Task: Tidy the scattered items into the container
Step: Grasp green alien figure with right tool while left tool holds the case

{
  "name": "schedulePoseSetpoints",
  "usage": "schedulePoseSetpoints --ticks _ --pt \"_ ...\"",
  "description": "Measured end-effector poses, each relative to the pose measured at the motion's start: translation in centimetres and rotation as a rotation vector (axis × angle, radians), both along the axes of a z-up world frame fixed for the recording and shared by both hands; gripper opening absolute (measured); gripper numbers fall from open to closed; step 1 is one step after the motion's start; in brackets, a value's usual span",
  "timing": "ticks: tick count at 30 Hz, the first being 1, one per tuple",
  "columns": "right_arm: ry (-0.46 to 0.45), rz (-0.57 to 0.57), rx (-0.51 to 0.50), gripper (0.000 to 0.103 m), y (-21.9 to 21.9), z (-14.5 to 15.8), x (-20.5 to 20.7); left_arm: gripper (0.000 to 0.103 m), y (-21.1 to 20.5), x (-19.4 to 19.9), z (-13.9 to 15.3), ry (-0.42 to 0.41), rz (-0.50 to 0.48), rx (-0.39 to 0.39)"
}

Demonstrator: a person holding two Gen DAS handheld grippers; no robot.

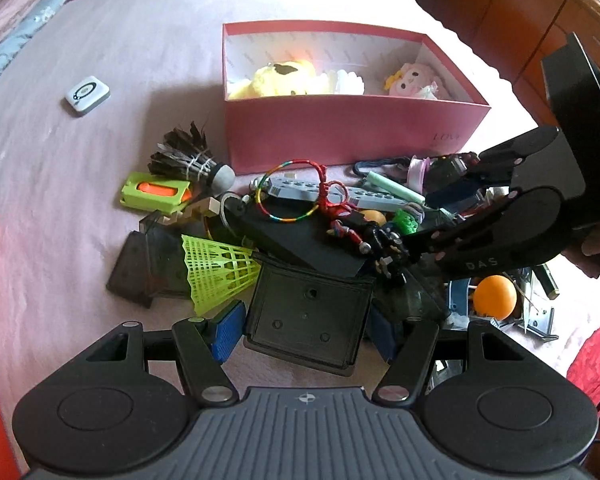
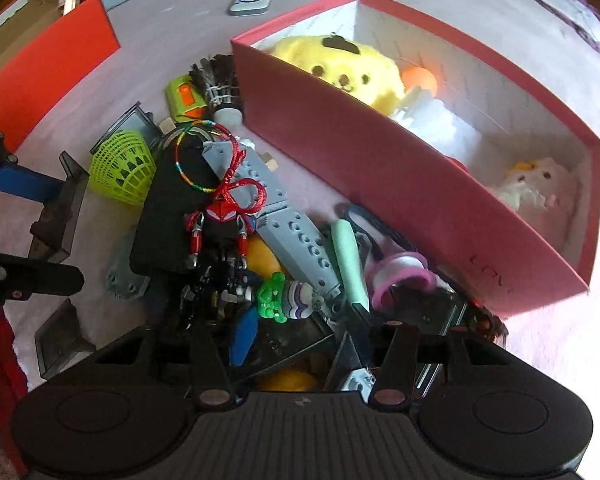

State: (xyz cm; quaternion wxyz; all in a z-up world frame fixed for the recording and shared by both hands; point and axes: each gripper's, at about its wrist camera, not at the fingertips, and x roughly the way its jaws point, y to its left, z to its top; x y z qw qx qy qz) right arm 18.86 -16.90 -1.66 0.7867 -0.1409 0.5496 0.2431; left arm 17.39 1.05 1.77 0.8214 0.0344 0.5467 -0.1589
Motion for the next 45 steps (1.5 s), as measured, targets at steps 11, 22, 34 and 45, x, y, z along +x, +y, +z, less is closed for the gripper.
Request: schedulePoseSetpoints --ticks 11,22,34,45 --pt "-0.004 0.112 -0.007 0.045 1.0 -0.9 0.5 0.065 -0.1 0.1 -0.1 0.005 -0.002 0.004" --pt "-0.023 0.004 0.071 0.036 0.1 2.0 -0.5 0.065 -0.4 0.5 0.8 -0.008 -0.004 0.002" --pt "-0.018 -0.223 0.156 0.036 -1.8 5.3 -2.8 0.065 -1.6 1.5 2.7 -0.036 -0.027 -0.003" --pt "-0.026 -0.331 0.169 0.036 -3.9 7.4 -3.8 0.065 -2.9 2.4 5.3 -0.059 -0.048 -0.004"
